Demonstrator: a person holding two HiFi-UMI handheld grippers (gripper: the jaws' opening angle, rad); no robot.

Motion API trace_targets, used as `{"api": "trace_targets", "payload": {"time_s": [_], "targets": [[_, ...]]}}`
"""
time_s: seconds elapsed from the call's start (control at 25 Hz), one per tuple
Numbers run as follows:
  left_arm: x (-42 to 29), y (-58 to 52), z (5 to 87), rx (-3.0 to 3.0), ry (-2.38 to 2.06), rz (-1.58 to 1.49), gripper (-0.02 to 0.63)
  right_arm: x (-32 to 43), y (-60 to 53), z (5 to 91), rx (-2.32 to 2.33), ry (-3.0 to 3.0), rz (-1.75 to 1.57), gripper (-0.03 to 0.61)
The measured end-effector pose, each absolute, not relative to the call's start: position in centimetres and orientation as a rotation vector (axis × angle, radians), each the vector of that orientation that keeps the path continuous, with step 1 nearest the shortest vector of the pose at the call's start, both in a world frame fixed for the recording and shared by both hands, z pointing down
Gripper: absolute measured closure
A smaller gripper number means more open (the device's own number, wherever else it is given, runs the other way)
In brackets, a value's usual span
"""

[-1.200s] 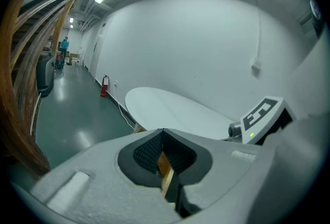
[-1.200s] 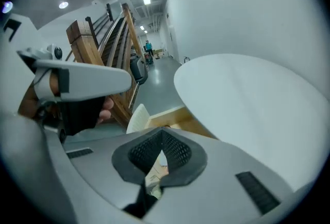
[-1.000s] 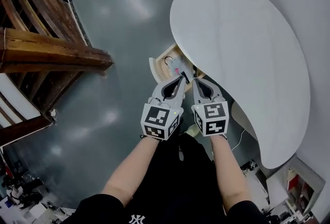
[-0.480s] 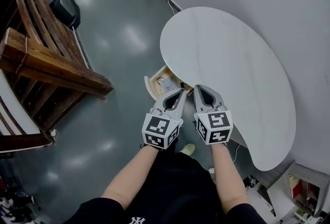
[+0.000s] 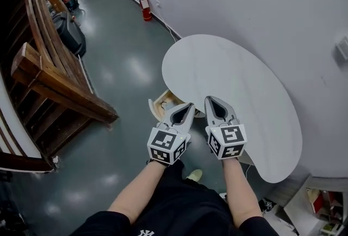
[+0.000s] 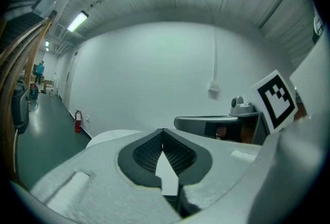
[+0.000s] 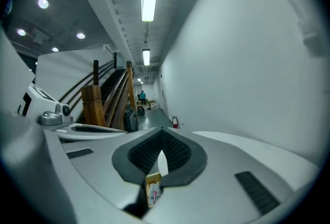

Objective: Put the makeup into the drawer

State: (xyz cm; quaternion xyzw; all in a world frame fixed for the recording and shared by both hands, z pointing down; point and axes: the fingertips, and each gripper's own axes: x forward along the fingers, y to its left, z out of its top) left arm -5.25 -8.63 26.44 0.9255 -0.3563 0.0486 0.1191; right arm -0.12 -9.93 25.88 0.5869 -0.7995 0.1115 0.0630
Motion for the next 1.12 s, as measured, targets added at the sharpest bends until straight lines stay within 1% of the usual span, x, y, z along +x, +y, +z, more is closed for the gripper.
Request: {"api": "trace_targets", "payload": {"time_s": [0.16, 0.6, 0.88, 1.12], "targets": [[-4.2, -6.8, 23.9, 2.744, -1.018, 0.093, 0.603, 0.7, -8.0, 23.1, 1.807, -2.437, 0.274, 0.563], [-3.0, -3.0, 19.6, 2.811, -0.991, 0.029, 0.603, 1.0, -3.9, 19.3, 1.839, -2.481, 0.184, 0.564], [-3.1, -1.8, 18.6, 2.83, -0.996, 0.022, 0.604, 0.8, -2.8, 18.1, 1.844, -2.487, 0.154, 0.565], [-3.3, -1.5, 19.2, 2.83, -1.001, 0.022, 0.604, 0.8, -2.5, 18.8, 1.847, -2.484, 0.159, 0.565]]}}
